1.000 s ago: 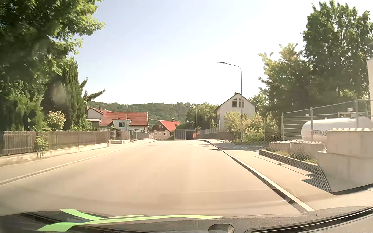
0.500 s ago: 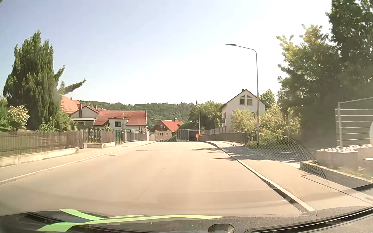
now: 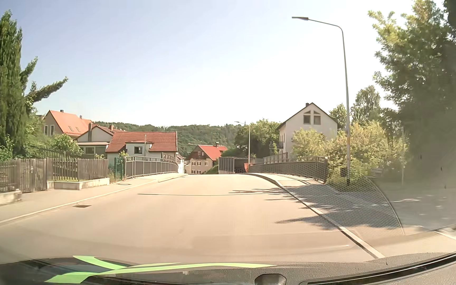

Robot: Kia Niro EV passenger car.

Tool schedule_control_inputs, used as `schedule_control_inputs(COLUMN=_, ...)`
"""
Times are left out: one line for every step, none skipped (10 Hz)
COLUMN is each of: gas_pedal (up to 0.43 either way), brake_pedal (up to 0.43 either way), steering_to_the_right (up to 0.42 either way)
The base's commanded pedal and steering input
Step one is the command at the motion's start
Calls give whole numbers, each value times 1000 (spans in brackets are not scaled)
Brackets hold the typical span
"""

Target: Follow the waypoints while adhering to traffic rules and regulations

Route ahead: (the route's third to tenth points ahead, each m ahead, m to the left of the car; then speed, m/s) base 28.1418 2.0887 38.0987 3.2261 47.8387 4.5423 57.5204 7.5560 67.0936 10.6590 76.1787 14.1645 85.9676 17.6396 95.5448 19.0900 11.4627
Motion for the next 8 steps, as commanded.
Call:
schedule_control_inputs(gas_pedal=39, brake_pedal=0, steering_to_the_right=-14)
schedule_control_inputs(gas_pedal=8, brake_pedal=0, steering_to_the_right=-14)
schedule_control_inputs(gas_pedal=0, brake_pedal=0, steering_to_the_right=-14)
schedule_control_inputs(gas_pedal=0, brake_pedal=0, steering_to_the_right=-15)
schedule_control_inputs(gas_pedal=0, brake_pedal=0, steering_to_the_right=-14)
schedule_control_inputs(gas_pedal=0, brake_pedal=0, steering_to_the_right=-14)
schedule_control_inputs(gas_pedal=0, brake_pedal=0, steering_to_the_right=-15)
schedule_control_inputs(gas_pedal=0, brake_pedal=0, steering_to_the_right=-15)
